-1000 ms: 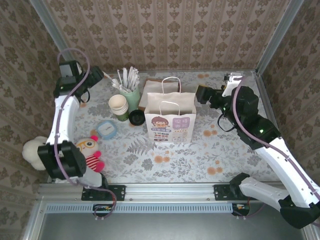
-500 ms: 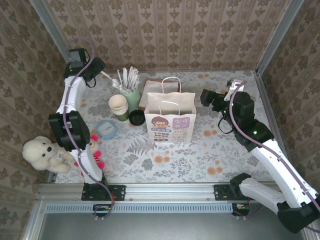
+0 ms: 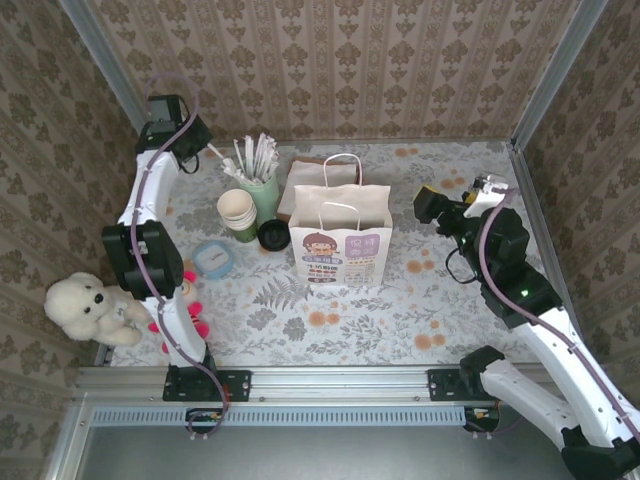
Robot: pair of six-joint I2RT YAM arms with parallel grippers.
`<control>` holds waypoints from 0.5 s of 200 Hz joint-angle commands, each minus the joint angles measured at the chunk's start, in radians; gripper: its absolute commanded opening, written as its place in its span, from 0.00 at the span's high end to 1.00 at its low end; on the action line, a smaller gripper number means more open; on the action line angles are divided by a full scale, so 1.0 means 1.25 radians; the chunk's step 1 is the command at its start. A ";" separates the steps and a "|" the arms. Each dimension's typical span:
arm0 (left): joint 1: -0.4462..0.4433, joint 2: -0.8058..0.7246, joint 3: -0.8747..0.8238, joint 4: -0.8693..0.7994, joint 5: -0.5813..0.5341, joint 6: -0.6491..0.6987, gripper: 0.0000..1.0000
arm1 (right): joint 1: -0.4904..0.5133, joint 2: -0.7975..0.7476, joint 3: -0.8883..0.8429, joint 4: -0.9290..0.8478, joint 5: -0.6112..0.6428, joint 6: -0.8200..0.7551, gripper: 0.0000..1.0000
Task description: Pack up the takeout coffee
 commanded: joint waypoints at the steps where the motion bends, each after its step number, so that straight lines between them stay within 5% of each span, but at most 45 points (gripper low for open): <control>1: 0.001 -0.013 0.031 -0.004 -0.025 0.041 1.00 | -0.003 -0.019 -0.009 0.019 0.032 0.024 0.00; 26: 0.003 -0.045 0.025 0.020 -0.001 0.077 1.00 | -0.004 -0.012 -0.002 0.004 0.005 0.004 0.00; 100: 0.006 -0.186 -0.016 0.072 0.033 0.110 1.00 | -0.002 0.121 0.067 0.085 -0.329 -0.041 0.00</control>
